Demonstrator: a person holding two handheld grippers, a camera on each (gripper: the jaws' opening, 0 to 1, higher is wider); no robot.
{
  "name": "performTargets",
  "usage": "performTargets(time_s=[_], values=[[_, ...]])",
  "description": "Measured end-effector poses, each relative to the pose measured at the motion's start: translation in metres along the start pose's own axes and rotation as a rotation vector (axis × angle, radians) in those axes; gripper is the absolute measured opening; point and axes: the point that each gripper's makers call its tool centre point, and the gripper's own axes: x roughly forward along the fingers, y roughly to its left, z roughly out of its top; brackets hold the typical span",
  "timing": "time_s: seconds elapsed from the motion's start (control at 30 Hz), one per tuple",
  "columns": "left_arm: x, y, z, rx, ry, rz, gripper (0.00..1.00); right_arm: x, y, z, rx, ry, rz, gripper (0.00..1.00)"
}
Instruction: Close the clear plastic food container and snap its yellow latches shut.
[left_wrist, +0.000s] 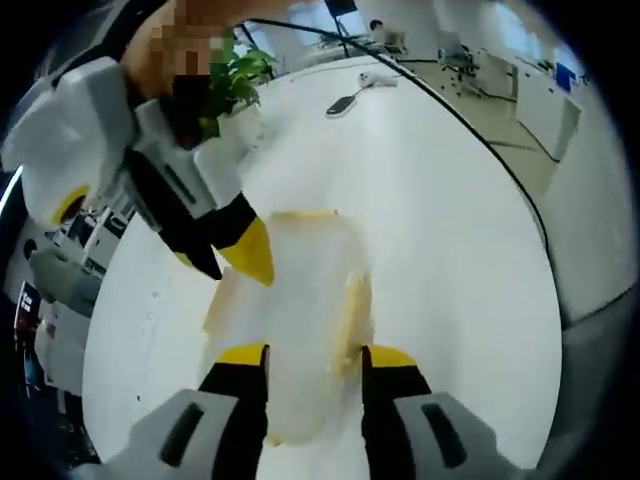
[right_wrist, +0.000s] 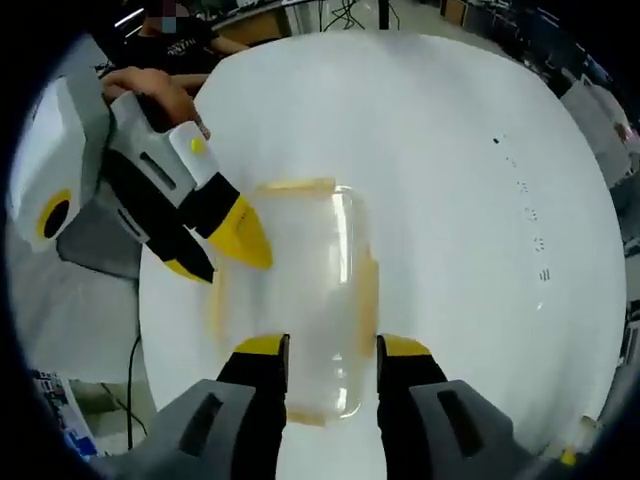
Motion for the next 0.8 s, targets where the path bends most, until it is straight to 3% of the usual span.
performTargets(time_s=[0.2, 0.37, 0.6, 0.63, 0.8], values=[[0.0018, 0.0005, -0.0003, -0.005, 0.015, 0.035, 0.30, 0.0018, 0.0014, -0.0014, -0.007, 0.041, 0.019, 0.33], [0.0041, 0.0002, -0.0006, 0.041, 0.013, 0.056, 0.29, 0.0014, -0.0030, -0.0028, -0.017, 0.037, 0.037, 0.32], [0.0045, 0.0018, -0.0002, 0.029, 0.018, 0.078, 0.28, 0.0031, -0.0014, -0.0034, -0.018, 0.056, 0.061, 0.32], [0.0051, 0.0015, -0.0009, 0.074, 0.017, 0.088, 0.26, 0.0041, -0.0005, -0.0033, -0.017, 0.058, 0.063, 0.32], [-0.0014, 0.0082, -0.0026, 0.030, 0.014, 0.099, 0.27, 0.0052, -0.0007, -0.0043, -0.018, 0.062, 0.083, 0.31]])
